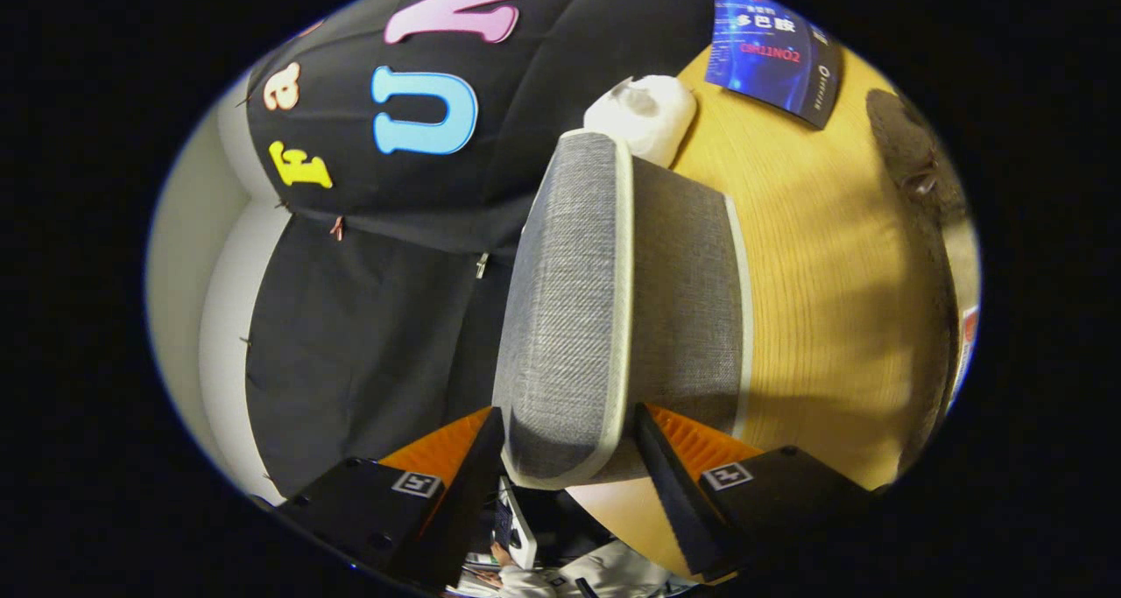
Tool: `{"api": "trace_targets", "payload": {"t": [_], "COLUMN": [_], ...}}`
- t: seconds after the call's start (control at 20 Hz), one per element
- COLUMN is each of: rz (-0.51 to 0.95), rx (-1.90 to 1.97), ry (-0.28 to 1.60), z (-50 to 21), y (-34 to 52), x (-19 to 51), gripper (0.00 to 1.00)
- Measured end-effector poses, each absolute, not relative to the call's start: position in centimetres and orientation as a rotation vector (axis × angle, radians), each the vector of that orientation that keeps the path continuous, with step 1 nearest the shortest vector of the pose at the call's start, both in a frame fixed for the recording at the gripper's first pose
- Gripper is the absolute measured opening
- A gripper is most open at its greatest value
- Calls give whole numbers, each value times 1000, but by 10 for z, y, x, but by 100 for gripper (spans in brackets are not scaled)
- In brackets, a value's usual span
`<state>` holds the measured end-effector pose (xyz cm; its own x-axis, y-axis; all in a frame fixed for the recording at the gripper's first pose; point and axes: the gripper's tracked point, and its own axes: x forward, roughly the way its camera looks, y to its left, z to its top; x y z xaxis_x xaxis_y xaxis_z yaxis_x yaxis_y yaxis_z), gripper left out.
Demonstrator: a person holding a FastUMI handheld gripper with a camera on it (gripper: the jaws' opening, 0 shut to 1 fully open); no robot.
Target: Open the storage box then place both shoes into the box .Put the left shoe in first, then the right shoe, with the right side of both shoes facing outward in a uniform manner.
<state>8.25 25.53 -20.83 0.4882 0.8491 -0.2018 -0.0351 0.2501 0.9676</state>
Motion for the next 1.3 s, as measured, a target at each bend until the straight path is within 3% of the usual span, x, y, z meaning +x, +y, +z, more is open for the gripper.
{"api": "trace_targets", "payload": {"t": [0.05, 0.1, 0.35, 0.5, 0.55, 0.8, 0.95, 1.3], "rz": [718, 708, 703, 683, 690, 710, 699, 706], "rx": [1221, 1277, 1416, 1452, 1471, 1417, 1343, 1280], "ry": [900, 931, 992, 983, 980, 994, 1004, 994], "z": [-207, -211, -199, -192, -186, -174, -175, -140], "y": [250, 249, 251, 251, 252, 266, 274, 283], "x": [84, 84, 85, 90, 90, 87, 88, 97], "gripper": [82, 80, 51, 22, 17, 15, 5, 5]}}
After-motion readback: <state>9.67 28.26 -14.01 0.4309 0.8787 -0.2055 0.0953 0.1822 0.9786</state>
